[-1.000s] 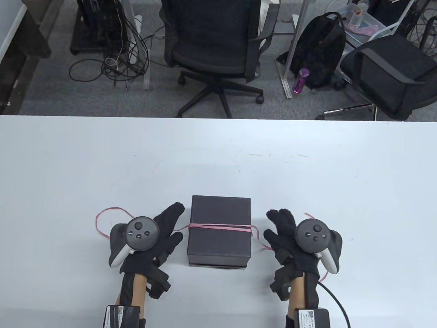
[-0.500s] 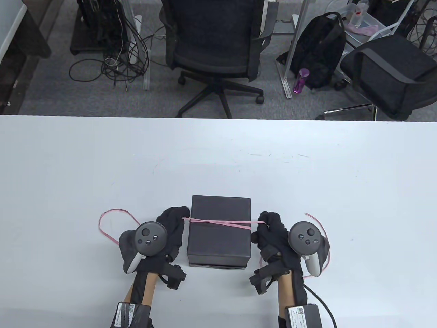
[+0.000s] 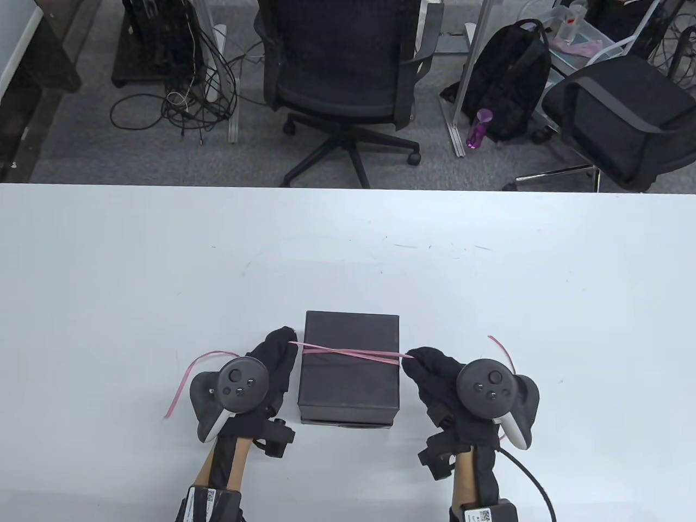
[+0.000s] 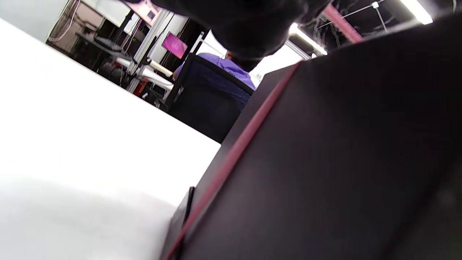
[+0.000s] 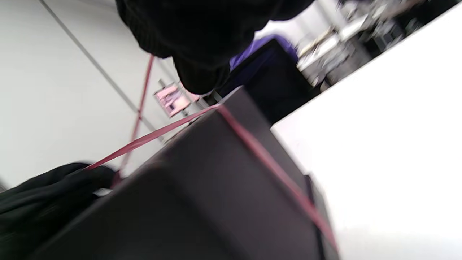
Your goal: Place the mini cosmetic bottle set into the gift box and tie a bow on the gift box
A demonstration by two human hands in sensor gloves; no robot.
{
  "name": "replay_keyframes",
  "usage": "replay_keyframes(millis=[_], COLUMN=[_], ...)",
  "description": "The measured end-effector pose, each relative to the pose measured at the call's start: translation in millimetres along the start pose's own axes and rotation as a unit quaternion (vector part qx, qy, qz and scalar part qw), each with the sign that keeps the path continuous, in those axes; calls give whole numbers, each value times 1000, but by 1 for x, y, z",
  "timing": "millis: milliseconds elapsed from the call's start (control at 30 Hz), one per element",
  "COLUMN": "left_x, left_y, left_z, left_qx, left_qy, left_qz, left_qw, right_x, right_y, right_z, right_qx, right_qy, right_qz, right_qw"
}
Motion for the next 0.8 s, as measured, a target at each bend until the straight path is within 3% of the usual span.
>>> replay_keyframes(millis=[67, 233, 367, 633, 800], left_x=[6, 30, 57, 75, 53], left_y=[4, 38, 67, 103, 97], left_z=[11, 35, 37, -2, 3], left_qx=[12, -49, -92, -221, -188], left_qy=[18, -5, -2, 79, 89], left_qz=[-7, -31, -46, -34, -9], left_qw=[1000, 998, 995, 972, 978], right_x=[10, 23, 18, 15, 2], right_y=[-3, 0, 5, 6, 9], right_z=[7, 32, 45, 47, 33], right_qx=[92, 165, 200, 217, 172], right_qy=[16, 41, 47, 73, 75], right_qz=[-9, -51, -43, -54, -23], right_qw=[996, 984, 978, 972, 982])
Point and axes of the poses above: the tracker on the back of each hand, its own x axis roughly to the thumb side, its own y axis roughly from the wrist to the fingertips, z = x × y, the point moved 2 cm from there along y, roughly from the wrist to the fingertips, and after that the axes turned 15 degrees about y, right-handed, at the moved point
